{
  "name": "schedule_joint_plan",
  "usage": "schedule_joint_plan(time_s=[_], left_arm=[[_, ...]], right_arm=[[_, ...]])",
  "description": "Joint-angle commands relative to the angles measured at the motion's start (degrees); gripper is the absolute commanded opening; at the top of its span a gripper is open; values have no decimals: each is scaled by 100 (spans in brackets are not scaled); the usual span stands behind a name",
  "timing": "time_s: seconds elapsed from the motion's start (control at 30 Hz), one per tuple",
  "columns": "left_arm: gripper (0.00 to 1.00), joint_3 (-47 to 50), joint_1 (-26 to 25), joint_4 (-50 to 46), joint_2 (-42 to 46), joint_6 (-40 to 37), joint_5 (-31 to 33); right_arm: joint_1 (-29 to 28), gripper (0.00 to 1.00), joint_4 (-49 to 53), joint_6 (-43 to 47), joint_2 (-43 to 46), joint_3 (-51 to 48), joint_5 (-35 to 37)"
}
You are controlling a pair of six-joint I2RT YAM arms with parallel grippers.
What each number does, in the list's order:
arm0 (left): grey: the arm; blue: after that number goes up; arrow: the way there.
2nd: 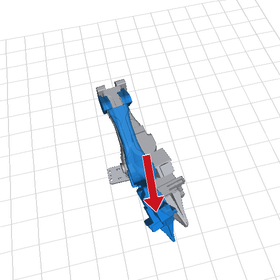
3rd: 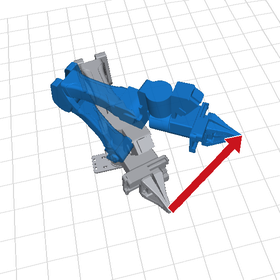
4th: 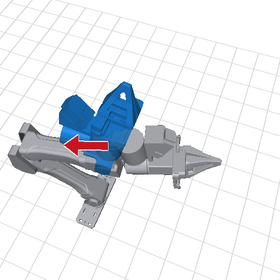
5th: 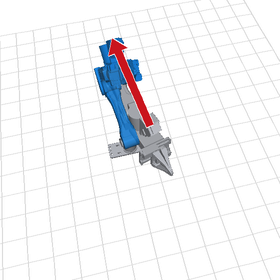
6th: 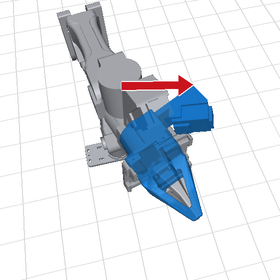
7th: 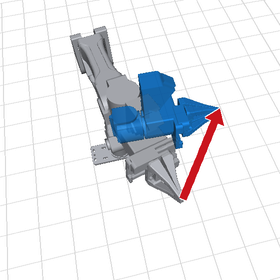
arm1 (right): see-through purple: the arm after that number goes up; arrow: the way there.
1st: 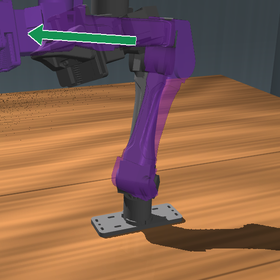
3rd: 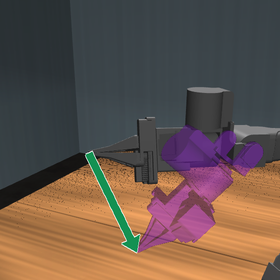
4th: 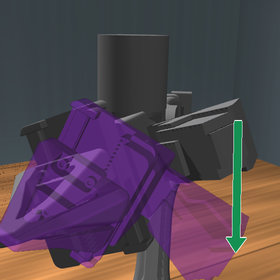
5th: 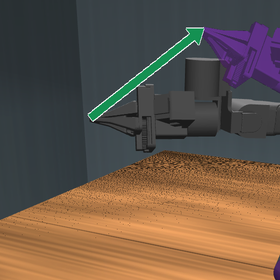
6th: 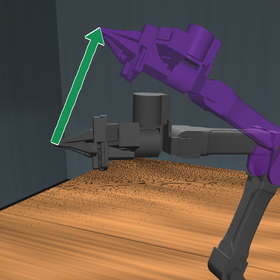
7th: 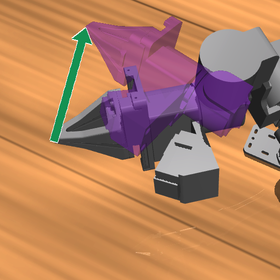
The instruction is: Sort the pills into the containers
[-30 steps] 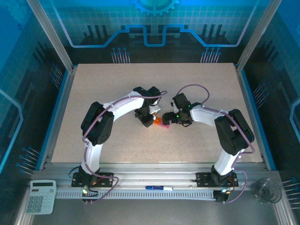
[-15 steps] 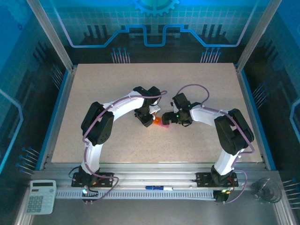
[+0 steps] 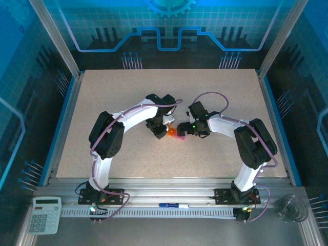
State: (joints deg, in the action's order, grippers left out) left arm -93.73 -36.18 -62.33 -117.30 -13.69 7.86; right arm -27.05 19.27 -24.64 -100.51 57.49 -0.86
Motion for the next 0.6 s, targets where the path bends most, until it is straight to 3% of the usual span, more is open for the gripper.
schedule_joint_plan(time_s=[0.0,0.57], left_arm=[[0,-184,-54,-219,-100,-31,58],[0,-359,-124,-281,-266,-36,12]], right_arm=[[-69,100,86,-21,-325,-53,-76],[-70,100,71,-30,-372,-54,-89]])
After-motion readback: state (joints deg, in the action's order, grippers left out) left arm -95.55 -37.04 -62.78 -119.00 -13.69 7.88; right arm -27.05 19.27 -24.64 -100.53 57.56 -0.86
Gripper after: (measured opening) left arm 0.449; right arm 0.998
